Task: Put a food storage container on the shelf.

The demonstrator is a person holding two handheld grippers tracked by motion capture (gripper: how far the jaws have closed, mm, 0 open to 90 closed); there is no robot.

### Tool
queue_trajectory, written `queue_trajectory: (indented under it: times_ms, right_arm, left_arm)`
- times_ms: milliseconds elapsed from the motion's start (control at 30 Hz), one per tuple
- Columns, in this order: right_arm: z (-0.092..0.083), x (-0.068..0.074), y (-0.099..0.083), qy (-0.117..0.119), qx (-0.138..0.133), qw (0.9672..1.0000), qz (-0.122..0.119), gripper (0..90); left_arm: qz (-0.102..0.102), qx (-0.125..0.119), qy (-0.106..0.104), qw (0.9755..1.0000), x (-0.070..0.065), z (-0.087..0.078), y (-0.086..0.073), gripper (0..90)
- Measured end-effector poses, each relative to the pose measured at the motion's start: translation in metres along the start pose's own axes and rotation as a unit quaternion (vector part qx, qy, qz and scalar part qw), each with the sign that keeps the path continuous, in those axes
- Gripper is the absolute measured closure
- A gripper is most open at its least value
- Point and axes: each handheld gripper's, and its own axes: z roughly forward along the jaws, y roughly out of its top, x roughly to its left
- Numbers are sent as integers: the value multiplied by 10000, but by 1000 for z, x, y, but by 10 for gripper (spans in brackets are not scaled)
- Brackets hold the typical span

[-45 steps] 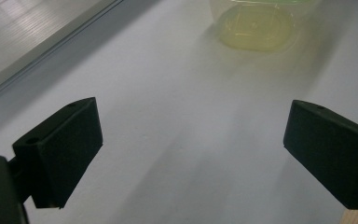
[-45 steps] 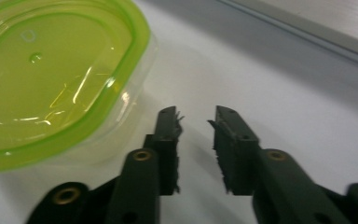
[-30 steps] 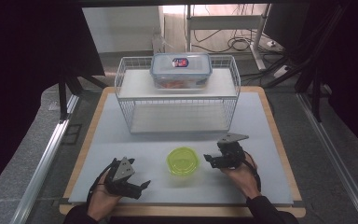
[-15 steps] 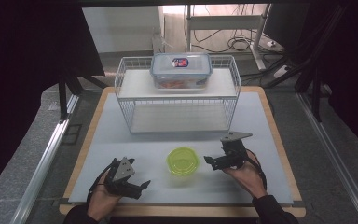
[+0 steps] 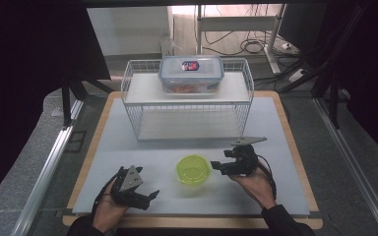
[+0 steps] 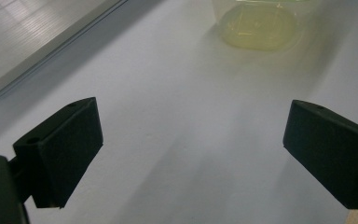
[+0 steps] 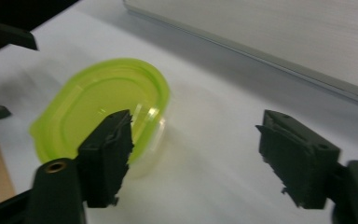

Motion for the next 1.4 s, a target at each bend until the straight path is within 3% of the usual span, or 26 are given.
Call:
queue_trajectory:
  times_ms: [167, 333, 433, 567, 700, 800, 1033, 1167, 1400]
  right_arm:
    - [10, 2, 2, 326, 21, 9989, 330, 395]
    - [23, -3, 1, 629, 160, 9953, 724, 519]
    - [30, -7, 2, 855, 216, 9913, 981, 580]
    - [39, -7, 3, 947, 366, 9885, 1121, 650]
    - [41, -10, 2, 1076, 402, 9839, 1371, 739]
    - [42, -13, 1, 1360, 440, 9755, 1673, 798]
    - [41, -15, 3, 1689, 500, 9661, 1886, 819]
    - [39, -14, 5, 1670, 489, 9667, 1879, 821]
    - [29, -17, 11, 1809, 257, 9626, 1999, 822]
  left_arm:
    - [27, 9, 10, 10000, -1, 0, 0, 46]
    - [42, 16, 1, 10000, -2, 1, 0, 46]
    - [43, 17, -5, 10000, -2, 1, 0, 46]
    - [87, 28, -9, 10000, -2, 1, 0, 46]
    - [111, 41, -21, 9999, -2, 1, 0, 46]
    - [130, 36, -17, 9999, -3, 1, 1, 46]
    - [147, 32, -9, 9999, -4, 2, 1, 47]
    - [178, 45, -3, 9998, -3, 1, 1, 47]
    - [131, -12, 5, 9999, -3, 1, 1, 47]
